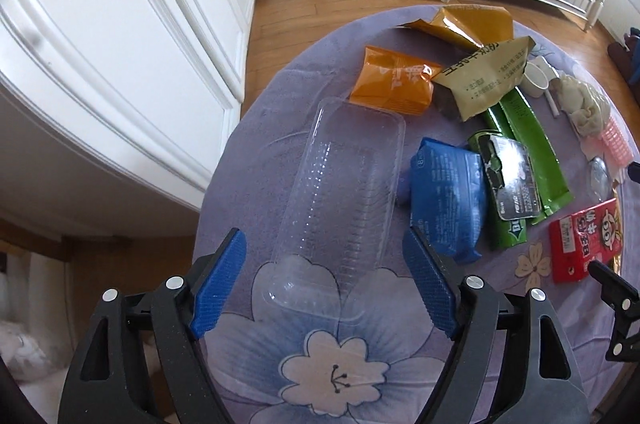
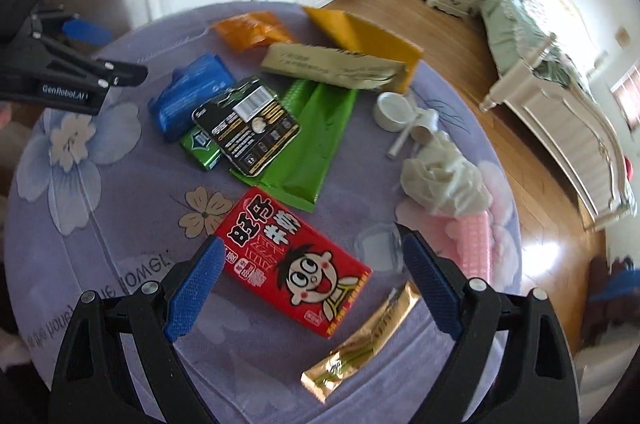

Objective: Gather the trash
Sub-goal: 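Move both grippers back to the table, left gripper toward the clear plastic tray, then grasp the clear plastic tray with the left gripper while the right grasps the red milk box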

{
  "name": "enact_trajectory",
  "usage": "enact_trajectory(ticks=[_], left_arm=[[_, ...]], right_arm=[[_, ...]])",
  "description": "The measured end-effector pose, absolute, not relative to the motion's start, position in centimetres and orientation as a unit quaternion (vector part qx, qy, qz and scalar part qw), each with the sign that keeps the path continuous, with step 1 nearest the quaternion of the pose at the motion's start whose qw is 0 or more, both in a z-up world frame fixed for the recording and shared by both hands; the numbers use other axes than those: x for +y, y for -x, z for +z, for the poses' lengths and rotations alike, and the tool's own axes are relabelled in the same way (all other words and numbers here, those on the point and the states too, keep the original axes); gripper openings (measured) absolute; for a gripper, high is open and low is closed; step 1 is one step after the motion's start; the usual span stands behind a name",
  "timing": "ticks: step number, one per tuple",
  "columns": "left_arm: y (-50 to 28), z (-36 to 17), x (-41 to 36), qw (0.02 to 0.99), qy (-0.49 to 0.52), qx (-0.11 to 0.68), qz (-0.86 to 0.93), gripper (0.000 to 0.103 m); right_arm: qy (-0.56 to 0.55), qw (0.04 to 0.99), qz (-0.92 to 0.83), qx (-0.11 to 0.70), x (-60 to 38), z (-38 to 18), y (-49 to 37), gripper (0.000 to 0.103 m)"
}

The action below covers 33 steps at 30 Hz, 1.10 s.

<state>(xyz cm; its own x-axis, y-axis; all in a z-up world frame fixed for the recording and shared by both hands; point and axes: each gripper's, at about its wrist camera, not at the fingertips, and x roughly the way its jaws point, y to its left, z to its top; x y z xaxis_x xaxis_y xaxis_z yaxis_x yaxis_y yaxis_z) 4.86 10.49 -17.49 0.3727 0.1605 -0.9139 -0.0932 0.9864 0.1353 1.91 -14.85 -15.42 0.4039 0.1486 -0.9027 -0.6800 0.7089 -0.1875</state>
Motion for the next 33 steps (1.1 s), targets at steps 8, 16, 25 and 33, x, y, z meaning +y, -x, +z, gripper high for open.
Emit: enact_trajectory(ticks=[8, 16, 25, 33], left_arm=[[-7.0, -19.1, 11.5, 0.821, -0.028, 0.565, 0.073, 0.08], [-9.0, -20.8, 11.2, 0.818, -0.037, 0.569, 0.074, 0.08], [-8.7, -20.6, 10.7, 0.827, -0.048, 0.553, 0.086, 0.052], [-7.5, -19.9, 10.9, 0.835, -0.036, 0.544, 0.08, 0.042]], right_arm=[[0.299, 0.739, 0.342, 0.497, -13.4, -15.6, -2.4, 0.089], [0.332, 0.705, 0.346, 0.522, -13.1, -17.8, -2.6, 0.089], [0.262, 0.704, 0.352, 0.558, -12.9, -18.5, -4.2, 0.05], [0.23, 0.734, 0.329, 0.548, -13.8, -18.3, -4.4, 0.049]])
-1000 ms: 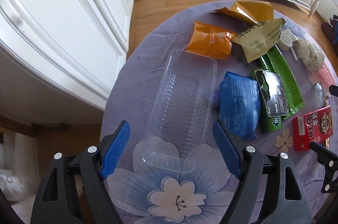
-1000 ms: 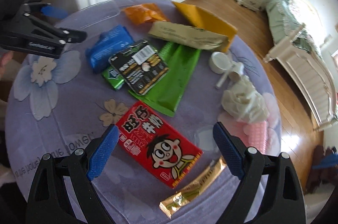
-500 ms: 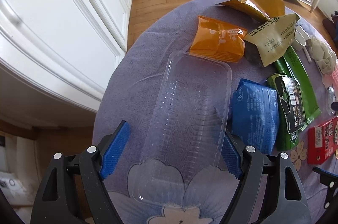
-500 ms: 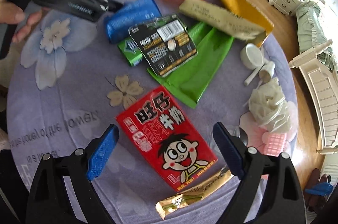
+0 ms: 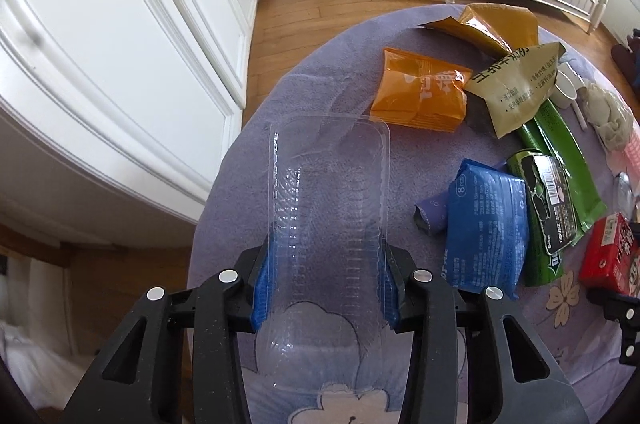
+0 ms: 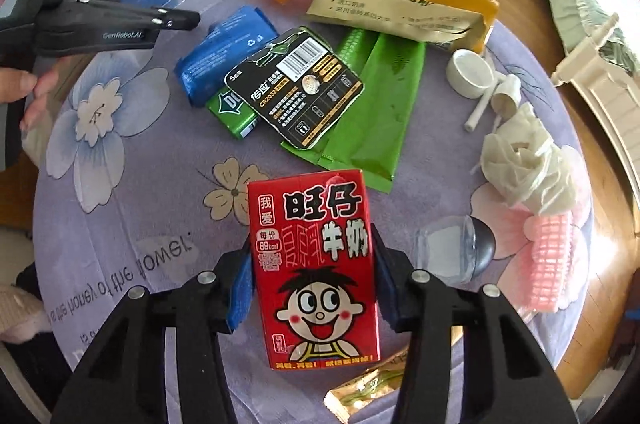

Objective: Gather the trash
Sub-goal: 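Grasp the clear plastic tray with the left gripper while the right grasps the red milk box, then carry the tray and red milk box over the black bin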

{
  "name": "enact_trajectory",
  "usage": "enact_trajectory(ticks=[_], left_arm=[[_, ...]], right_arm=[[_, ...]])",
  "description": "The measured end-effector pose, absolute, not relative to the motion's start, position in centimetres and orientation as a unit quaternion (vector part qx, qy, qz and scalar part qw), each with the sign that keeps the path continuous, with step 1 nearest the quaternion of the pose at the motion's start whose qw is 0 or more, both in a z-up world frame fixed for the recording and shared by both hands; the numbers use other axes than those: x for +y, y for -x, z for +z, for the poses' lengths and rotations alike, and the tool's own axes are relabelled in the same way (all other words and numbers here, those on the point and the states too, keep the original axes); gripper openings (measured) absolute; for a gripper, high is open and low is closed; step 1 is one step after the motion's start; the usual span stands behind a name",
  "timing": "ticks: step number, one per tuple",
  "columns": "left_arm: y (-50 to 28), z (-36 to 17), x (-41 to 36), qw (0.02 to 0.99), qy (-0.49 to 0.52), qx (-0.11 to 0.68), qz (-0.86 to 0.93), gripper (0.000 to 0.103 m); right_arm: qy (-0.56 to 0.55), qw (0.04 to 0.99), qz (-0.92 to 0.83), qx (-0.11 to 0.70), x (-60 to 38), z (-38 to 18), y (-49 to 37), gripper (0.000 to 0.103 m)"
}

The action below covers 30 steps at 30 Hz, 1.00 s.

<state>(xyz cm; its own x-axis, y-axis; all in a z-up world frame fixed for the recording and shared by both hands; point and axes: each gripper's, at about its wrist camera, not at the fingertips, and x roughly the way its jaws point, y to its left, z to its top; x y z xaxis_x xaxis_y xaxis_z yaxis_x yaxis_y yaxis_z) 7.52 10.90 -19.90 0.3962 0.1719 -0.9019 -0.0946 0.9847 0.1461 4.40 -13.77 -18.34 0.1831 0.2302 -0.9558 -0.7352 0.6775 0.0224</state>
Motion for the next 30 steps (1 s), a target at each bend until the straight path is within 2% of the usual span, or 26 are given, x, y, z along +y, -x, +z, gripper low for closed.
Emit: enact_trajectory(ticks=[12, 30], left_arm=[[-4.5, -16.5, 7.2, 0.875, -0.052, 0.478, 0.047, 0.04], [-2.4, -13.2, -7.4, 0.901, -0.097, 0.415, -0.083, 0.04]], right_arm=[[0.223, 0.802, 0.257, 0.491, -14.2, -16.4, 0.1, 0.049], [0.156, 0.867, 0.092, 0.464, -25.5, -12.1, 2.6, 0.049]])
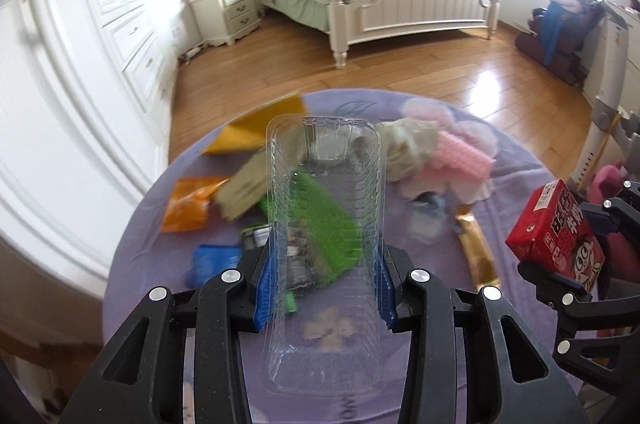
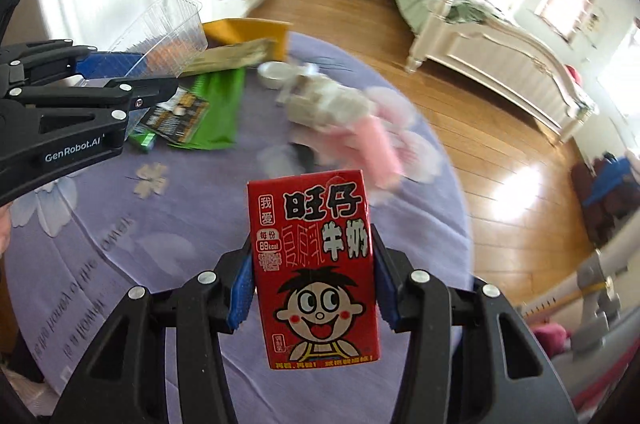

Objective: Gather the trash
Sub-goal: 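Carry the tray and red milk box over the black bin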

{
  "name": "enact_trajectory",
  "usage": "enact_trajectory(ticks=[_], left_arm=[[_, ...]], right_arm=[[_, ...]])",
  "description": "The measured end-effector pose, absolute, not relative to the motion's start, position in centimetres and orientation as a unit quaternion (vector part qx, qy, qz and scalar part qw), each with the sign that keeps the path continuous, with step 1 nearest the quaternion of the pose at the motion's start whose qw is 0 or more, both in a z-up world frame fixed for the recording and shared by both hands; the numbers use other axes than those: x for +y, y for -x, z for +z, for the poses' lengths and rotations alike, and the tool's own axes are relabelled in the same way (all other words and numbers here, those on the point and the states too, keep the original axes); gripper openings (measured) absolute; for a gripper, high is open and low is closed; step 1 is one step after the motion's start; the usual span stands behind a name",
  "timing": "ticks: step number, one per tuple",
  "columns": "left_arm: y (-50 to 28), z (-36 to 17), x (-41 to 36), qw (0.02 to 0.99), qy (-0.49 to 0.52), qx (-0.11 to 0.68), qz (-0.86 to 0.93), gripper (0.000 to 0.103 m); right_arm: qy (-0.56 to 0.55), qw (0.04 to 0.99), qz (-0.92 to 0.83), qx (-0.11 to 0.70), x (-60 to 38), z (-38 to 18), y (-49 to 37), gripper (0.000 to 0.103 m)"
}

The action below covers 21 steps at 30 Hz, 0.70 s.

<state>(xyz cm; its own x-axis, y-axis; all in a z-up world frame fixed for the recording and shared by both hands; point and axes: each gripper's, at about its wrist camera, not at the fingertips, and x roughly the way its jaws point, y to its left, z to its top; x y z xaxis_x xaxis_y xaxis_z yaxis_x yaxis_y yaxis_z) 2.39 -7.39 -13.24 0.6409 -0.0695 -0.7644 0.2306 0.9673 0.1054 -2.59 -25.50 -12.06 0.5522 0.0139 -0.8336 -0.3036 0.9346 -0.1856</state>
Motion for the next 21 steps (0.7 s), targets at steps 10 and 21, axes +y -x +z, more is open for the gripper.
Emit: enact_trajectory(ticks=[10, 21], left_arm=[[-1.8, -12.4, -17.0, 0.896, -0.126, 0.396, -0.158, 0.04], [0.1, -12.2, -27.2, 0.882, -0.163, 0.377, -0.229, 0.04]], right_arm=[[0.118, 0.876, 0.004, 0.467, -33.6, -12.1, 4.0, 0.049], [0.072, 0.875, -0.071, 0.473, -41.2, -12.6, 6.3, 0.049]])
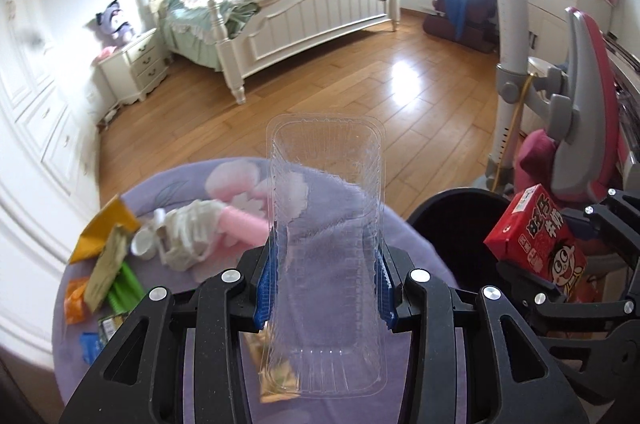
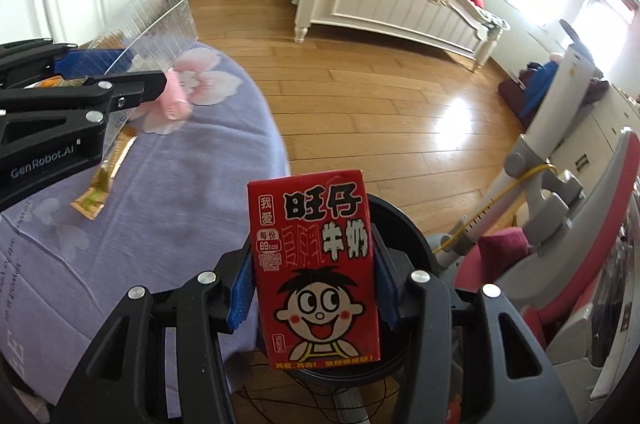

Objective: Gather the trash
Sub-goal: 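Carry the tray and red milk box over the black bin, then open both grippers to drop the tray and milk box into the bin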

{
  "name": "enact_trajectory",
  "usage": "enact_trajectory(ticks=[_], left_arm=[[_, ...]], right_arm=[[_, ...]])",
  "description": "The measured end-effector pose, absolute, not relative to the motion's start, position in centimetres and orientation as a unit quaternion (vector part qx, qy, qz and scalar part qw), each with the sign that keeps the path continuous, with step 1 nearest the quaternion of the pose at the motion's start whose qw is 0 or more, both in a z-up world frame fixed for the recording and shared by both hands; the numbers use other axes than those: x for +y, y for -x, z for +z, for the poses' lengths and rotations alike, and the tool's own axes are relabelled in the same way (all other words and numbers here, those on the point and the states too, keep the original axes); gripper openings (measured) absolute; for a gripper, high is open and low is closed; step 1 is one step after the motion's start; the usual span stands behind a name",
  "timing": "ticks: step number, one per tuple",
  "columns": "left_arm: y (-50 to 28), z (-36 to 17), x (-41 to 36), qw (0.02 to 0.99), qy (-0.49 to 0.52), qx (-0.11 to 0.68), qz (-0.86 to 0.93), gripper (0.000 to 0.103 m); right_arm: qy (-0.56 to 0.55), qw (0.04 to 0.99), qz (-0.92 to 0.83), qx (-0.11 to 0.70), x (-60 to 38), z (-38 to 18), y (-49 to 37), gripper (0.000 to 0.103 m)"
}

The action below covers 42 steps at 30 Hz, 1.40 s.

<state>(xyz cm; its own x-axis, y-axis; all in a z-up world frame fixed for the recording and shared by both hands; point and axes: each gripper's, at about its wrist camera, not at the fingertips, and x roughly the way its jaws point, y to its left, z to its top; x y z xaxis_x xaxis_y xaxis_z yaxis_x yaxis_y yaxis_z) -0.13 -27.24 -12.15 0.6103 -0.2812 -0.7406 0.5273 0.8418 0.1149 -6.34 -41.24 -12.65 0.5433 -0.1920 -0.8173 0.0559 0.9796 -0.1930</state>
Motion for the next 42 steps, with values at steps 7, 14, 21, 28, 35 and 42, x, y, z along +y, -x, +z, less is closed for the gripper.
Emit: enact_trajectory(ticks=[7, 14, 21, 28, 35, 42], left_arm=[[0.7, -12.3, -31.6, 0.874, -0.177, 0.371, -0.258, 0.04], [1.0, -13.0, -36.0, 0.861, -0.196, 0.371, -0.287, 0.04], [1.2, -14.5, -39.7, 0.848, -0.208, 0.379, -0.306, 0.041], [0.6, -15.8, -41.1, 0.841, -0.208, 0.395, -0.307, 0.042], [-0.2, -16.8, -42.1, 0.835, -0.212, 0.405, -0.305, 0.045], [-0.9, -17.5, -42.8, 0.83, -0.21, 0.416, -0.305, 0.049]], right_arm=[[0.063, 0.873, -0.112, 0.471, -44.7, -12.8, 7.2, 0.049], [0.045, 0.866, -0.132, 0.481, -47.8, -13.9, 7.9, 0.049], [0.024, 0.861, -0.136, 0.489, -49.7, -15.5, 7.9, 0.049], [0.008, 0.859, -0.134, 0.494, -50.3, -16.3, 7.6, 0.049], [-0.001, 0.858, -0.132, 0.497, -51.1, -16.7, 7.2, 0.05], [0.005, 0.851, -0.144, 0.506, -51.4, -17.2, 7.0, 0.053]])
